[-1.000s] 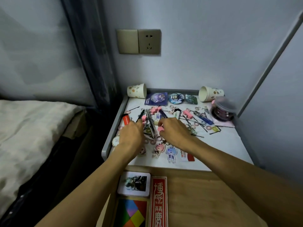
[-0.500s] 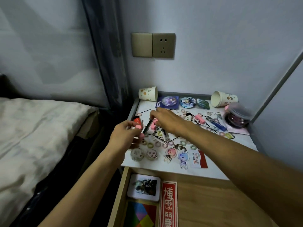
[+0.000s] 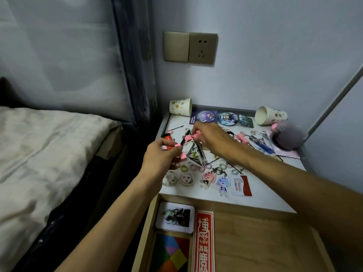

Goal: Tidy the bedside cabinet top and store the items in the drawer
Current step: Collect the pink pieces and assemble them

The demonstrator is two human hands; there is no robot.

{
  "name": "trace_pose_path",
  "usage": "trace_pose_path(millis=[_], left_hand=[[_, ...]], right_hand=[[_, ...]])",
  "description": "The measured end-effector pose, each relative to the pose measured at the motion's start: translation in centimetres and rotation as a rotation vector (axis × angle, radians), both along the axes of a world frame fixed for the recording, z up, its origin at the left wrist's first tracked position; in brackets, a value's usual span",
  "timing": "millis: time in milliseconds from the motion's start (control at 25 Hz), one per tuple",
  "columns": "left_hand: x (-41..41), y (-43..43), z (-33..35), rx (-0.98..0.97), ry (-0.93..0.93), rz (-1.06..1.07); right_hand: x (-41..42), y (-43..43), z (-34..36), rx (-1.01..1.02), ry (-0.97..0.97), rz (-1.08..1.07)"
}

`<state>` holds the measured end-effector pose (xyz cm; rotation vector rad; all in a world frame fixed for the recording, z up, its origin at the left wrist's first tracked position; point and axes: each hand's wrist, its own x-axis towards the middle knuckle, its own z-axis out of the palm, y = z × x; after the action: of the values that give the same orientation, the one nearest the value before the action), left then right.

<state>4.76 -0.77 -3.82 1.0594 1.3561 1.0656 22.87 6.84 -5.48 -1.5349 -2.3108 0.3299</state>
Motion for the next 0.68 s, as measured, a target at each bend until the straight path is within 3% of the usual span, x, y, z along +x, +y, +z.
trace_pose_path(millis=[200, 400, 600, 680], left_hand=[[2.7, -3.5, 0.8, 0.000, -0.006, -0.176], [4.2, -6.9, 0.7, -0.065, -0.104, -0.395], [4.8, -7.9, -1.3, -0.094, -0.121, -0.384], [4.9, -7.5, -2.0, -0.093, -0.120, -0.358]], right_hand=[[3.6, -10.8, 1.5, -0.075, 0.444, -0.203], [4.8, -17.9, 1.8, -0.110, 0.690, -0.361], [4.1, -18.8, -0.1, -0.056, 0.704, -0.422], [4.1, -18.6, -0.7, -0.069, 0.794, -0.438]])
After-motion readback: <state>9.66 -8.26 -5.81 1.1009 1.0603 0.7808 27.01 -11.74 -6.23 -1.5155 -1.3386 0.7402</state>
